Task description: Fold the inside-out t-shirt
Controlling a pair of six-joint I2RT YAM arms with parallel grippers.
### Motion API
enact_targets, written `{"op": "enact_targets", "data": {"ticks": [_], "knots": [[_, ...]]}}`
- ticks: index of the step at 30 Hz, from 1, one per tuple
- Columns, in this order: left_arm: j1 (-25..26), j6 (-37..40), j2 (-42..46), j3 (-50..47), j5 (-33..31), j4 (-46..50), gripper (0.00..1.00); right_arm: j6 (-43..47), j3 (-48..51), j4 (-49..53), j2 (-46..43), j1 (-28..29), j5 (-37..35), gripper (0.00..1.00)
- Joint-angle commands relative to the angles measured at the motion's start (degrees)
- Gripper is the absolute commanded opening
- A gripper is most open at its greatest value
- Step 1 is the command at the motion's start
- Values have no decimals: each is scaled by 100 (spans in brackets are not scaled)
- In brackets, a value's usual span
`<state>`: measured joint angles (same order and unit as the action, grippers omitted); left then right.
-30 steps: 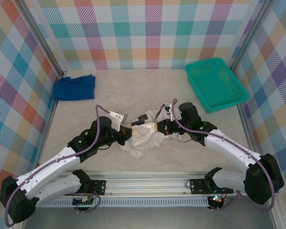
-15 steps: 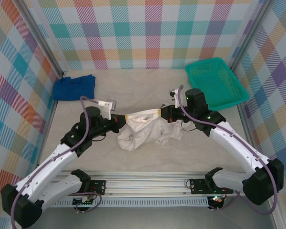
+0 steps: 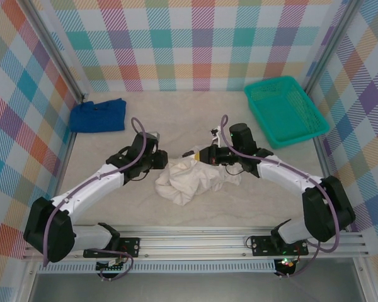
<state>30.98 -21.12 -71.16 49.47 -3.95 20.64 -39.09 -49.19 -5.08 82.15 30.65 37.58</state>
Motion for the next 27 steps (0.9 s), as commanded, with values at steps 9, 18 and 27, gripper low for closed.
{"op": "enact_targets", "data": {"ticks": [9, 18, 27], "knots": [[223, -233, 702, -817, 1298, -803, 48, -539, 6, -766, 275, 28, 10, 0], [281, -915, -841, -63, 538, -1261, 59, -564, 120, -847, 197, 33, 16, 0], [302, -905, -1365, 242, 403, -1217, 45, -529, 215, -947, 198, 63, 31, 0]]}}
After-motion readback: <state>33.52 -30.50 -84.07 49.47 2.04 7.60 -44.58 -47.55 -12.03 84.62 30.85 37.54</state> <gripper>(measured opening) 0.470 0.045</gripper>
